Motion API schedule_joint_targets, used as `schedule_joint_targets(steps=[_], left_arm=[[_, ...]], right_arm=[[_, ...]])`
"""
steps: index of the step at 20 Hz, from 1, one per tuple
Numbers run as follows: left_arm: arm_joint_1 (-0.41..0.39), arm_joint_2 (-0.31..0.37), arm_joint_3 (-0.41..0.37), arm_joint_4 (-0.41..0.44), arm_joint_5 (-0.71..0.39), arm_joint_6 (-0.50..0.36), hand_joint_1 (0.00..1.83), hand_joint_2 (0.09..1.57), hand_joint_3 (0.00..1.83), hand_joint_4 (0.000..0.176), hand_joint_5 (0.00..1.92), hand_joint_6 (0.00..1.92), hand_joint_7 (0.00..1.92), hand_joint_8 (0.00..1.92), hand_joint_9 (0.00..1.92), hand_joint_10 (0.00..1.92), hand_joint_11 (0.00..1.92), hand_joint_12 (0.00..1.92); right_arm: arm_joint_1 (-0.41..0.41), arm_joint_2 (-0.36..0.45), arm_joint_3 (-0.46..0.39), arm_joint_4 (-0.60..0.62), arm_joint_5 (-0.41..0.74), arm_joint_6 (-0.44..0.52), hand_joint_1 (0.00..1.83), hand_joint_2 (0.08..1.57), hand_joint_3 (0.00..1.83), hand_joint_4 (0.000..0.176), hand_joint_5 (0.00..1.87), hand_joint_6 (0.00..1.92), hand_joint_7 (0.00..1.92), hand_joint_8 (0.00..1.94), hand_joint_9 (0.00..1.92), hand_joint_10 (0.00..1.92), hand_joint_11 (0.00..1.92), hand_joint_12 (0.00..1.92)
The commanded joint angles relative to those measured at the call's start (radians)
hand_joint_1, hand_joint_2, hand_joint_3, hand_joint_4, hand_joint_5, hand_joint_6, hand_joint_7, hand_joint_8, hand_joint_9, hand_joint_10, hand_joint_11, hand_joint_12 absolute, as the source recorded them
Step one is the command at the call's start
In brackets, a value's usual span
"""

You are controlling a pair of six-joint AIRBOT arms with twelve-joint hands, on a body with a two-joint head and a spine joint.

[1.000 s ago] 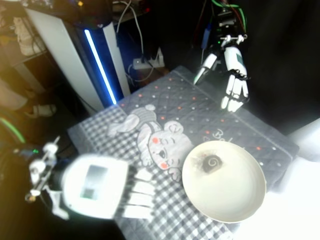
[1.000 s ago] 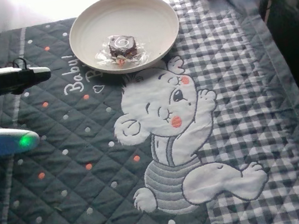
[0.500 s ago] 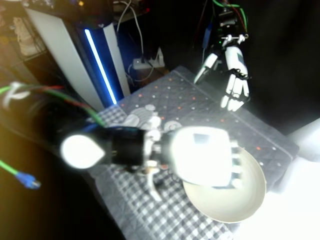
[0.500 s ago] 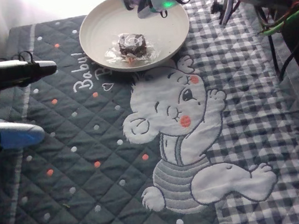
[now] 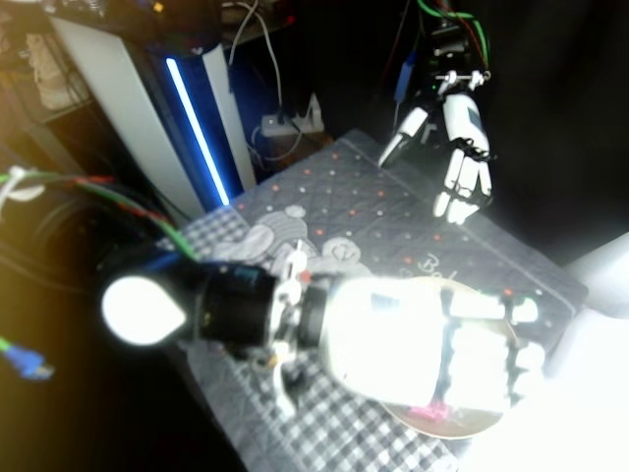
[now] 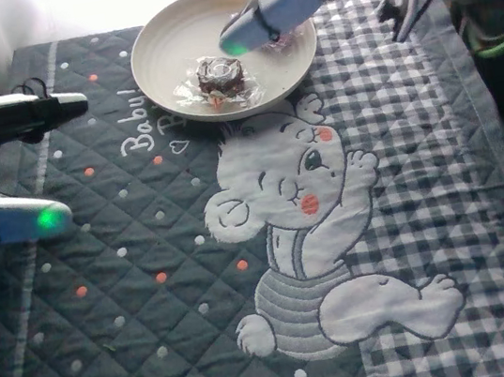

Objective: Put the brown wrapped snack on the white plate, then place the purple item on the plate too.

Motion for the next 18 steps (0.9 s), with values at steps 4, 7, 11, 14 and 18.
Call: schedule_joint_targets(steps=[4,7,11,14,18], left_arm=[[0.034,0.044,-0.039,-0.104,-0.237,0.023,0.74,0.92,0.0,0.025,0.41,0.0,0.36,0.0,0.36,0.01,0.0,1.05],[0.052,0.07,-0.064,-0.121,-0.29,0.036,0.71,0.92,0.0,0.094,0.37,0.0,0.36,0.0,0.37,0.0,0.0,1.01],[0.105,0.09,-0.1,-0.192,-0.458,0.036,0.71,0.93,0.0,0.034,0.39,0.0,0.4,0.01,0.37,0.01,0.0,0.95],[0.146,0.09,-0.131,-0.241,-0.584,0.036,0.8,0.94,0.01,0.0,0.43,0.0,0.43,0.01,0.39,0.02,0.0,0.94],[0.179,0.07,-0.165,-0.29,-0.72,0.042,0.77,0.94,0.0,0.049,0.25,0.0,0.27,0.0,0.25,0.01,0.0,0.81]], right_arm=[[0.012,0.157,-0.133,0.119,0.226,0.004,0.78,0.84,0.0,0.175,0.1,0.0,0.09,0.0,0.11,0.0,0.0,0.42],[0.01,0.282,-0.257,0.135,0.25,-0.05,0.78,0.84,0.0,0.176,0.12,0.0,0.12,0.01,0.12,0.01,0.0,0.24],[-0.105,0.416,-0.39,0.286,0.427,-0.152,0.88,0.8,0.01,0.161,0.14,0.0,0.13,0.0,0.12,0.0,0.0,0.35],[-0.341,0.435,-0.433,0.529,0.653,-0.165,0.93,0.85,0.01,0.16,0.13,0.0,0.13,0.0,0.1,0.0,0.0,0.2],[-0.598,0.448,-0.51,0.772,0.939,-0.165,0.82,0.8,0.0,0.176,0.12,0.0,0.17,0.01,0.14,0.01,0.03,0.06]])
